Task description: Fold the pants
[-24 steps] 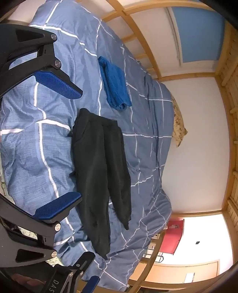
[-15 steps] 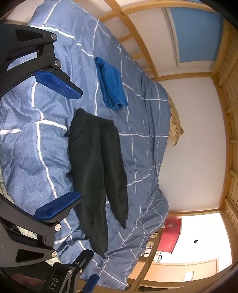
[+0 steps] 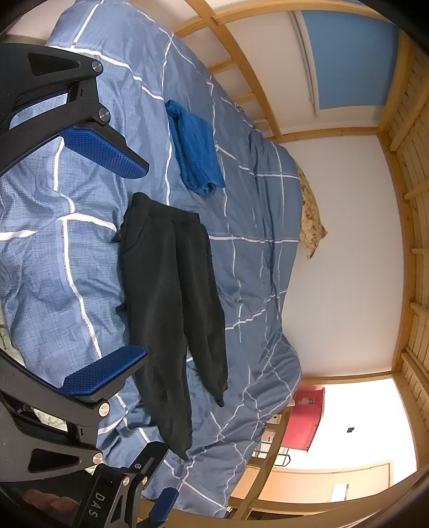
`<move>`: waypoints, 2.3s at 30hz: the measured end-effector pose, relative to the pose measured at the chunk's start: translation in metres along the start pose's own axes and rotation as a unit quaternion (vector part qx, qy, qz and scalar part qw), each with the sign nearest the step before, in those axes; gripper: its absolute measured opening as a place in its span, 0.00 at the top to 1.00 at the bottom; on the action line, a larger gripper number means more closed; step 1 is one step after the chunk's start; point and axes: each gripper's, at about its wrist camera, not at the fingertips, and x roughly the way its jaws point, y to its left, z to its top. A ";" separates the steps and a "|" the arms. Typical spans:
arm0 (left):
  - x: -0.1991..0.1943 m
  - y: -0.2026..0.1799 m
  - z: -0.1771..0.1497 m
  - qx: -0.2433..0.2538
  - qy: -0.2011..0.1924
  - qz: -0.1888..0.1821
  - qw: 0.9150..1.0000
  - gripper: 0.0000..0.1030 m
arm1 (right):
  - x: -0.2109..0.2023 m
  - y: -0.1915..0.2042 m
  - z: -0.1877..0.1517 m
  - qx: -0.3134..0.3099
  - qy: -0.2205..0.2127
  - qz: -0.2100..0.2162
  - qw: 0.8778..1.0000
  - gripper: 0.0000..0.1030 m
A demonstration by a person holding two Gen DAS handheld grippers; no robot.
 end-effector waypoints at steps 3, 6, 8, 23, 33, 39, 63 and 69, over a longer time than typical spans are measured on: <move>0.000 0.002 0.001 -0.001 -0.003 0.000 1.000 0.00 | 0.000 0.000 0.001 0.000 0.000 0.001 1.000 0.01; -0.001 0.002 0.001 -0.001 -0.006 0.002 1.000 0.00 | 0.000 0.000 0.001 0.000 0.000 0.001 1.000 0.01; -0.001 0.002 0.001 -0.001 -0.007 0.003 1.000 0.00 | 0.000 0.000 0.002 0.000 0.000 0.002 1.000 0.01; -0.002 0.004 0.001 -0.006 -0.009 0.003 1.000 0.00 | 0.000 0.001 0.001 0.000 0.001 0.002 1.000 0.01; 0.000 0.007 0.001 -0.009 -0.007 0.006 1.000 0.00 | 0.000 0.000 0.001 0.000 0.001 0.002 1.000 0.01; 0.000 0.007 0.001 -0.010 -0.007 0.007 1.000 0.00 | 0.001 -0.001 0.000 0.000 0.002 0.003 1.000 0.01; 0.006 0.013 -0.004 -0.013 -0.002 0.010 1.000 0.00 | 0.007 -0.001 -0.004 -0.001 0.010 0.001 1.000 0.01; 0.014 0.016 -0.011 -0.020 0.009 0.018 1.000 0.00 | 0.012 0.000 -0.005 -0.001 0.016 -0.004 1.000 0.01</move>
